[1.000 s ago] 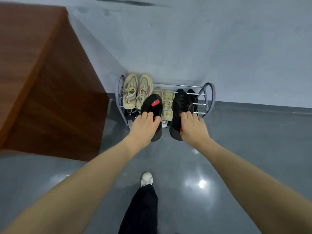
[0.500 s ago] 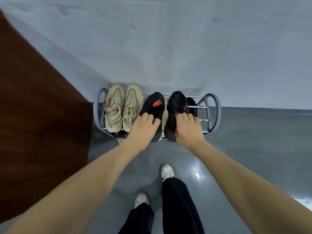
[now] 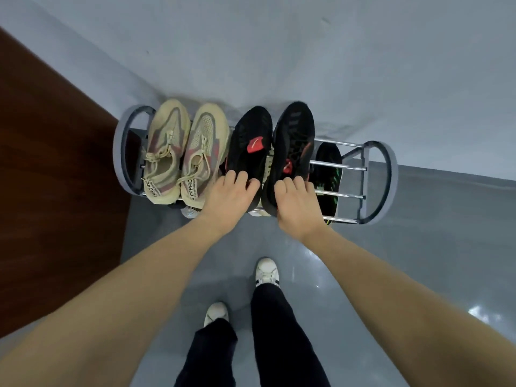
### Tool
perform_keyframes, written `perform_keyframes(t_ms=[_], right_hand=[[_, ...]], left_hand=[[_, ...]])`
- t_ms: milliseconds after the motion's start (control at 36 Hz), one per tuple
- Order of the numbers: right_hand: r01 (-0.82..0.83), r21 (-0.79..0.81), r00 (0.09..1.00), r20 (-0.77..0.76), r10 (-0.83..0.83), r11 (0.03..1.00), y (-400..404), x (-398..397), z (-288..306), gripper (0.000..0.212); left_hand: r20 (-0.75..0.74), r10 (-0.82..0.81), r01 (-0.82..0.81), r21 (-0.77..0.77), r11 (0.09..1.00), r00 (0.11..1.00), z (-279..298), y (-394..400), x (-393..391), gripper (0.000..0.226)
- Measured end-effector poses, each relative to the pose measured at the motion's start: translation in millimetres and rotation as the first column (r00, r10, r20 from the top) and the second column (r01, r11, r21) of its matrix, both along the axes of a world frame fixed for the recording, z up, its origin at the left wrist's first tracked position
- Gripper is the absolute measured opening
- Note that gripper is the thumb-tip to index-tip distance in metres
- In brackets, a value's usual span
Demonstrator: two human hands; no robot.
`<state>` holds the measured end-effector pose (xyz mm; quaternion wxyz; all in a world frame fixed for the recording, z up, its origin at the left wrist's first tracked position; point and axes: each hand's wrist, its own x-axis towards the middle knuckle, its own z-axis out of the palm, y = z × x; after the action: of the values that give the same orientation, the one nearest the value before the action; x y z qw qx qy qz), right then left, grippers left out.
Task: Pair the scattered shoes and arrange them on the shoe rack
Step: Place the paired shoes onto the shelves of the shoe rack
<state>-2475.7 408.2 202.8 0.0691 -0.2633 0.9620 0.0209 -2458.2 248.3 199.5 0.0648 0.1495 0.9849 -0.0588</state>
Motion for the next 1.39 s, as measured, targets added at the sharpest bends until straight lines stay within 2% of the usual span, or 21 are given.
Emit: perform_keyframes(t_ms=[139,250,333,389,444,528,639,778,833,889,1111,1278,1389], right_hand=[[0.034,-0.015,0.999,0.042,-0.034,0.999,3,3,-28,0.045],[0.056,-0.024,0.994,0.097,-0.053,0.998,14,3,-44,0.047],[0.071,-0.094,0.988,0.141,-0.057,0.993,18,2,-52,0.048],[0.146,-0.154,0.974,0.196,-0.114,0.977,19,0,-53,0.044],[0.292,-0.159,0.93,0.276,-0.241,0.943,17,-4,-53,0.051],[0.463,-0.11,0.822,0.425,-0.379,0.88,10,-9,-52,0.065],[0.536,-0.107,0.741,0.536,-0.405,0.838,-1,-11,-54,0.057],[0.507,-0.149,0.769,0.524,-0.367,0.849,-8,-8,-57,0.028],[0.467,-0.174,0.795,0.513,-0.325,0.867,-10,-3,-57,0.019],[0.409,-0.17,0.8,0.54,-0.262,0.897,-9,3,-56,0.014],[0.309,-0.262,0.84,0.526,-0.133,0.914,5,5,-59,0.029],[0.264,-0.253,0.851,0.516,-0.101,0.931,8,4,-62,0.028],[0.235,-0.216,0.885,0.452,-0.116,0.948,8,6,-62,0.025]], left_hand=[[0.051,0.063,-0.063,-0.004,0.998,0.997,-19,7,5,0.053],[0.101,0.06,-0.062,0.015,0.998,0.993,-35,14,6,0.071],[0.102,0.036,-0.039,0.032,0.999,0.994,-47,19,8,0.064],[0.079,0.031,-0.034,0.041,0.999,0.996,-50,22,8,0.053],[0.058,0.043,-0.046,0.05,0.998,0.997,-51,22,9,0.049],[0.021,0.068,-0.069,0.05,0.996,0.997,-52,17,11,0.053],[0.082,0.093,-0.099,0.07,0.993,0.992,-54,16,10,0.066],[0.233,0.161,-0.196,0.135,0.971,0.959,-51,13,9,0.075],[0.343,0.165,-0.238,0.184,0.954,0.925,-49,13,12,0.07],[0.415,0.203,-0.29,0.158,0.944,0.887,-49,12,16,0.066],[0.403,0.267,-0.342,0.127,0.931,0.875,-50,19,20,0.062],[0.384,0.314,-0.387,0.128,0.913,0.868,-50,24,20,0.065],[0.337,0.309,-0.365,0.114,0.924,0.889,-45,22,19,0.066]])
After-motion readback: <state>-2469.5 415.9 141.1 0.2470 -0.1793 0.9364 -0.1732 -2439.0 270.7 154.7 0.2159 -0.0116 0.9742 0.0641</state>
